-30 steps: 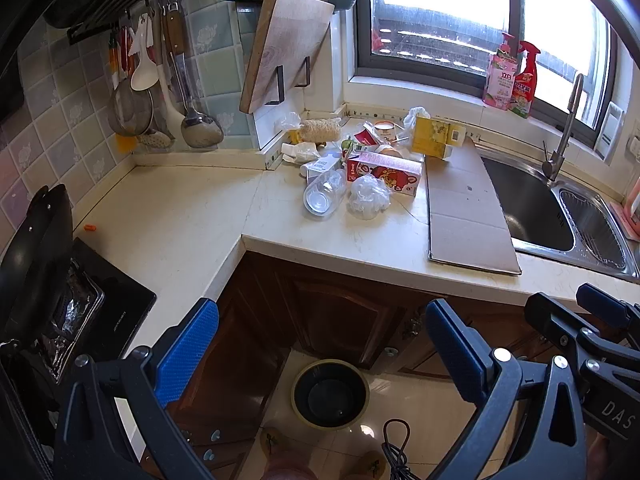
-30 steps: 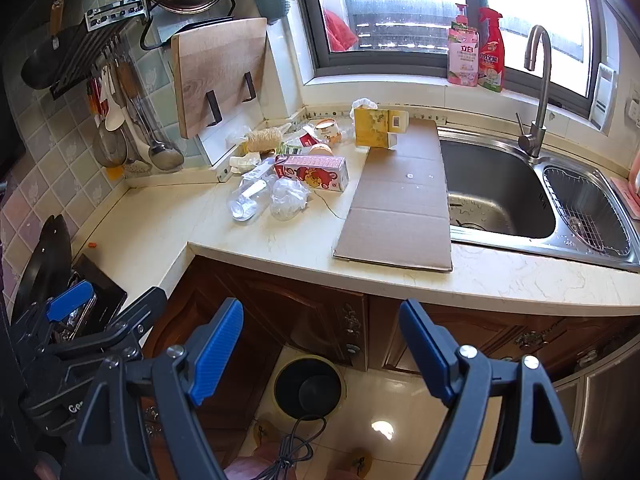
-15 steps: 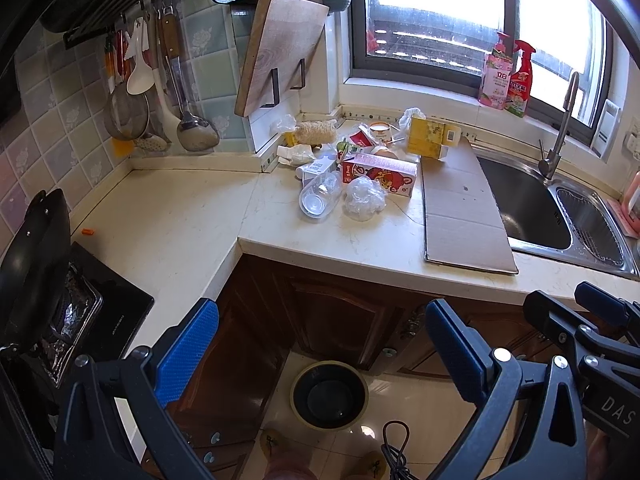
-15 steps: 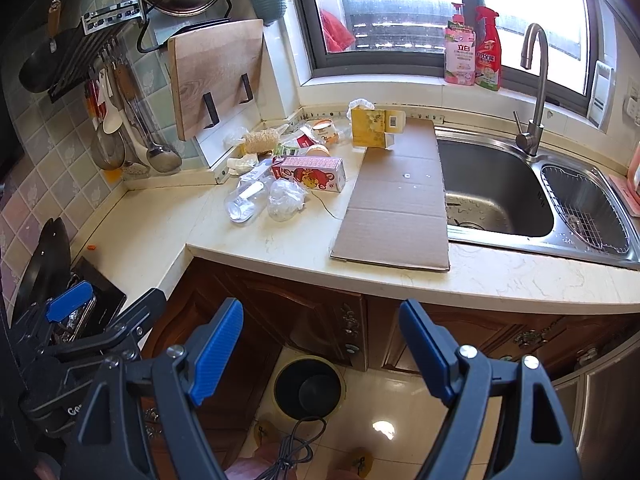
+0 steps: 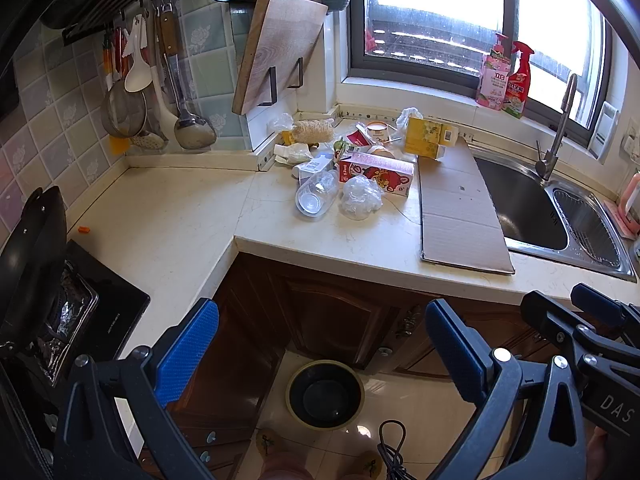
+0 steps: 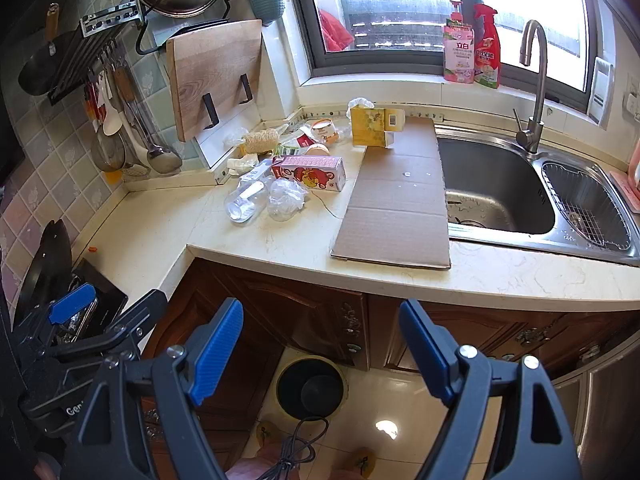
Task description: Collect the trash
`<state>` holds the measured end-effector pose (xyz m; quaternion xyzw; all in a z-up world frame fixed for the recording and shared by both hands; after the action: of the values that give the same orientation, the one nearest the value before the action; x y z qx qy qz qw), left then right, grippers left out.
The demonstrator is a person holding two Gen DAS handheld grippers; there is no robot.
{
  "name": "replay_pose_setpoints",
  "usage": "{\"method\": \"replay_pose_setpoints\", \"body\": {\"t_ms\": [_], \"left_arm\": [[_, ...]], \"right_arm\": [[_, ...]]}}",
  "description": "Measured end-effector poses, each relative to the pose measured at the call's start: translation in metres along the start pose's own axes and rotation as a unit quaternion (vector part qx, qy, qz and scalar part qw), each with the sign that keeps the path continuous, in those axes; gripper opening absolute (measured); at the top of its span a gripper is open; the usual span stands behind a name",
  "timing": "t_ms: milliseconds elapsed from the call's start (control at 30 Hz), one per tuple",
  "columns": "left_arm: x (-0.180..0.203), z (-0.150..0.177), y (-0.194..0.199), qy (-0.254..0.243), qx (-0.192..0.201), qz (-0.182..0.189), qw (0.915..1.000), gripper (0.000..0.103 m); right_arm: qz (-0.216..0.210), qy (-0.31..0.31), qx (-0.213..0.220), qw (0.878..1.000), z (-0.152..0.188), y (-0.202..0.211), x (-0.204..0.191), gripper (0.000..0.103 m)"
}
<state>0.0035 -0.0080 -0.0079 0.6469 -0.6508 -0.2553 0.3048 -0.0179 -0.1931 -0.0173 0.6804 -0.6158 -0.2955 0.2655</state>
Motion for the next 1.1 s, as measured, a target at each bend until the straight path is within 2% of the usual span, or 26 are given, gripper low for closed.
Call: {"method": "replay_pose_setpoints", "body": {"t_ms": [667, 1100], "left_arm": [[-0.002, 0.001, -0.001, 0.003, -0.005, 0.000, 1.0000, 0.102], [0.001, -0.010, 0.005, 0.010, 0.009, -0.025, 0.9996, 0.102]], "right_arm": [[-0.007, -0.001, -0.003, 1.000, 0.001, -0.004, 0.001, 0.081], [-0.028, 0.007, 0.014, 0.999, -0.013, -0.001, 0.003, 0.081]]}}
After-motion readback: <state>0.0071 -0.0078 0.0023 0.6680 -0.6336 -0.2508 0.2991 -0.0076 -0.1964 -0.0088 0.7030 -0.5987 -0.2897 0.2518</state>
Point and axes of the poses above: each gripper's, at about its wrist camera, not at the fingertips, and y roughly against the way its jaws point, x to its right, z to its underside, the point moved 1 cm from there along -y, roughly the way its jaws point, and after that the axes turned 8 degrees about y, right-handed, at the moved point
